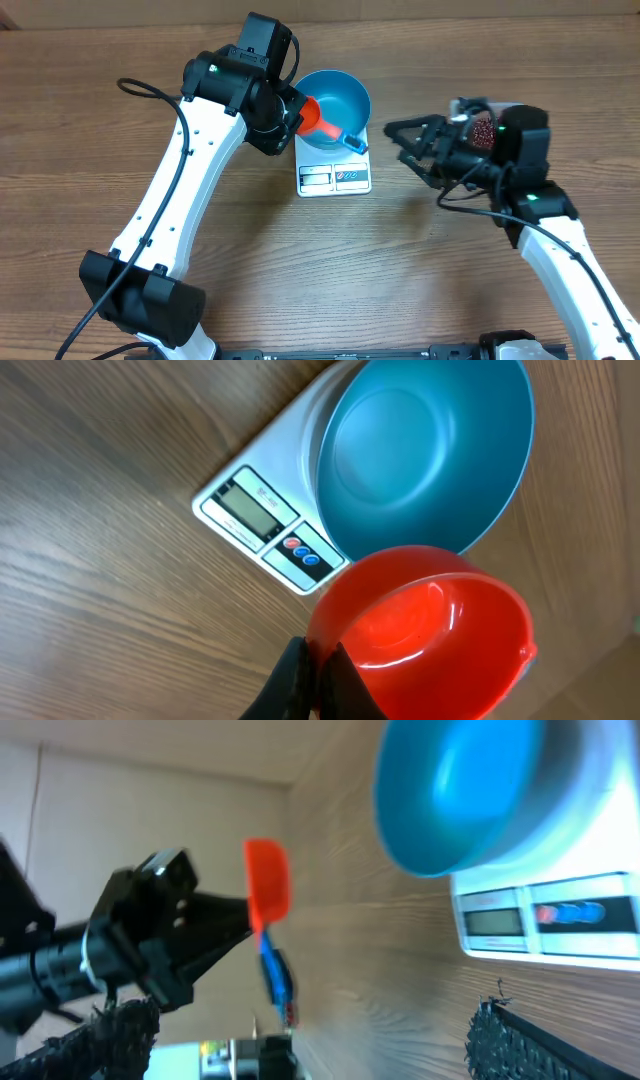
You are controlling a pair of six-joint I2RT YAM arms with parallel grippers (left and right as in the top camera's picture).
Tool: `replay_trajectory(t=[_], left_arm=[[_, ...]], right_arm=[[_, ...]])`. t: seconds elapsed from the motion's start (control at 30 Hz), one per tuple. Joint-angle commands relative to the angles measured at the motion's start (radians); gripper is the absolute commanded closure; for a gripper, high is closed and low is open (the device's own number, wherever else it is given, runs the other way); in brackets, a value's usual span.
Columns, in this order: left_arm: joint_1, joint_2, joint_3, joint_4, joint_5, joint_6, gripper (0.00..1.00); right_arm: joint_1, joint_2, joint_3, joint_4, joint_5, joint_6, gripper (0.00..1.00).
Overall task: Scoop item into bowl and weigh 150g on scale
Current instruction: 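Move the right gripper to the scoop's blue handle beside the bowl, then grasp the blue handle with the right gripper, left still holding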
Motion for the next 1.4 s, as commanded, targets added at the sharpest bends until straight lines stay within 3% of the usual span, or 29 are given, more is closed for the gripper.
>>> replay_trajectory(t=[0.0, 0.2, 0.4, 0.57, 0.77, 1.2, 1.37], left_arm=[[-0.003, -0.011, 0.015, 0.001, 0.068, -0.096, 0.96], [-0.026, -0.011, 0.015, 0.015, 0.144, -0.126, 0.96], [-0.081, -0.011, 0.015, 0.041, 0.125, -0.148, 0.96], [-0.100, -0.011, 0.015, 0.045, 0.102, -0.148, 0.96], [-0.099, -0.011, 0.015, 0.045, 0.101, -0.147, 0.96], [-0.098, -0.011, 0.015, 0.044, 0.101, -0.143, 0.96], [-0.098, -0.011, 0.015, 0.042, 0.101, -0.144, 0.96]], right_arm=[[0.057, -0.005, 0.023, 0.075, -0.010, 0.037, 0.00], [0.107, -0.005, 0.023, 0.103, 0.049, 0.091, 0.00], [0.124, -0.005, 0.023, 0.123, 0.049, 0.098, 0.01], [0.124, -0.005, 0.023, 0.122, 0.049, 0.098, 0.31], [0.124, -0.005, 0.023, 0.122, 0.057, 0.098, 0.55], [0.124, -0.005, 0.023, 0.121, 0.057, 0.093, 0.75], [0.124, -0.005, 0.023, 0.121, 0.061, 0.094, 0.75]])
